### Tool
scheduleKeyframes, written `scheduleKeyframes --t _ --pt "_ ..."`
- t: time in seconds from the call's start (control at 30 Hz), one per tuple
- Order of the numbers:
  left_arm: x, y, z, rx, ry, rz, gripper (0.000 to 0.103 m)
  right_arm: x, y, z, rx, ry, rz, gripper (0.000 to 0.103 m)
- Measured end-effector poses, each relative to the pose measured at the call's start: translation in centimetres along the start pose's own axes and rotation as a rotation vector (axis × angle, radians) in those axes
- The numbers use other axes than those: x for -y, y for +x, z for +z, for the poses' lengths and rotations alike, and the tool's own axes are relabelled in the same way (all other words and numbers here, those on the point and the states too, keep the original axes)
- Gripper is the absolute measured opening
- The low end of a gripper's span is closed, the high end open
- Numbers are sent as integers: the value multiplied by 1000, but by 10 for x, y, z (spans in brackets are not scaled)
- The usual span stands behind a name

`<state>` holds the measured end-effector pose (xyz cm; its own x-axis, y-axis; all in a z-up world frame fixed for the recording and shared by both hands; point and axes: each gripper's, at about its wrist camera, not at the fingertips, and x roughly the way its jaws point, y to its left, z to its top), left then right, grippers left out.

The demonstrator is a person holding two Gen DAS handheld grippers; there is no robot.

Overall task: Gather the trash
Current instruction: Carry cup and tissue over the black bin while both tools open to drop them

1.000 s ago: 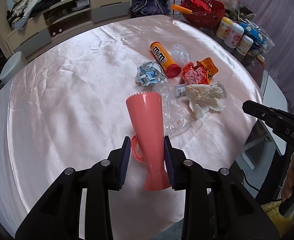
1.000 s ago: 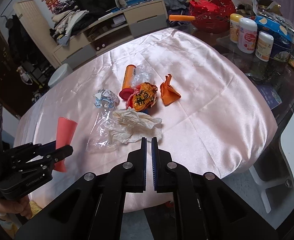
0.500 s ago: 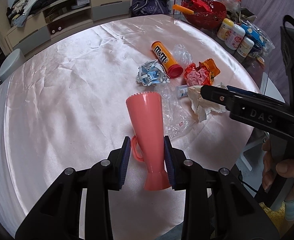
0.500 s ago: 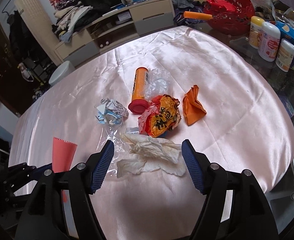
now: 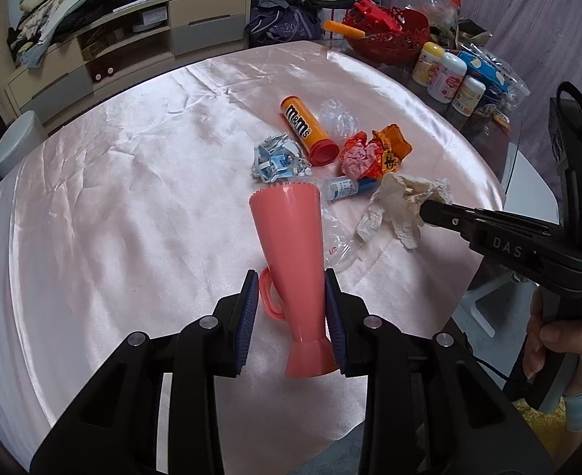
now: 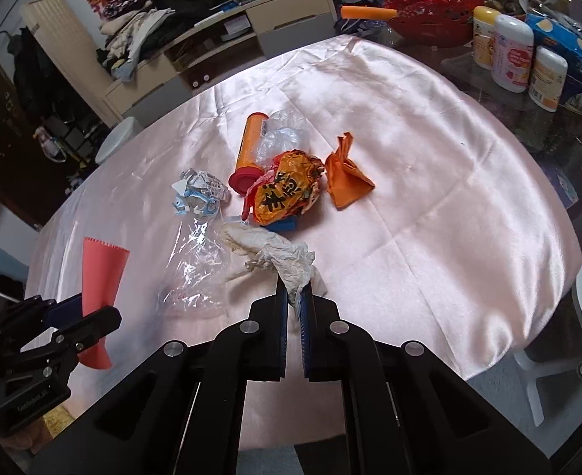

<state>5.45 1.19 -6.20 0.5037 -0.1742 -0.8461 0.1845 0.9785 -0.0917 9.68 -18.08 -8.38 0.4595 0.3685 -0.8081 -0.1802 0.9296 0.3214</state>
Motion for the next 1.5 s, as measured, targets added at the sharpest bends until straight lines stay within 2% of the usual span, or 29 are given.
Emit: scheduleKeyframes --t 0.17,0.33,0.57,0.83,0.97,1.2,1.37,1.5 --pt "24 -19 -8 42 39 -27 31 13 -41 -17 43 19 -28 7" --pt "57 -25 -26 37 86 -87 31 31 -74 -38 80 61 -60 7" --pt "98 -24 -54 19 114 -155 31 57 -99 -80 81 129 -115 7" --pt "138 5 -96 -67 165 -194 31 82 -83 -126 -4 201 -156 7" --pt "146 30 -110 -118 180 -199 31 97 -68 -147 -44 246 -143 7" --pt "153 62 -122 -187 193 -194 31 111 -51 -158 -109 278 -136 7" --pt "157 80 -126 -239 191 -217 31 111 -37 -160 -154 284 -138 10" --pt "155 85 -127 -258 182 -215 31 112 -35 -159 -163 278 -141 10"
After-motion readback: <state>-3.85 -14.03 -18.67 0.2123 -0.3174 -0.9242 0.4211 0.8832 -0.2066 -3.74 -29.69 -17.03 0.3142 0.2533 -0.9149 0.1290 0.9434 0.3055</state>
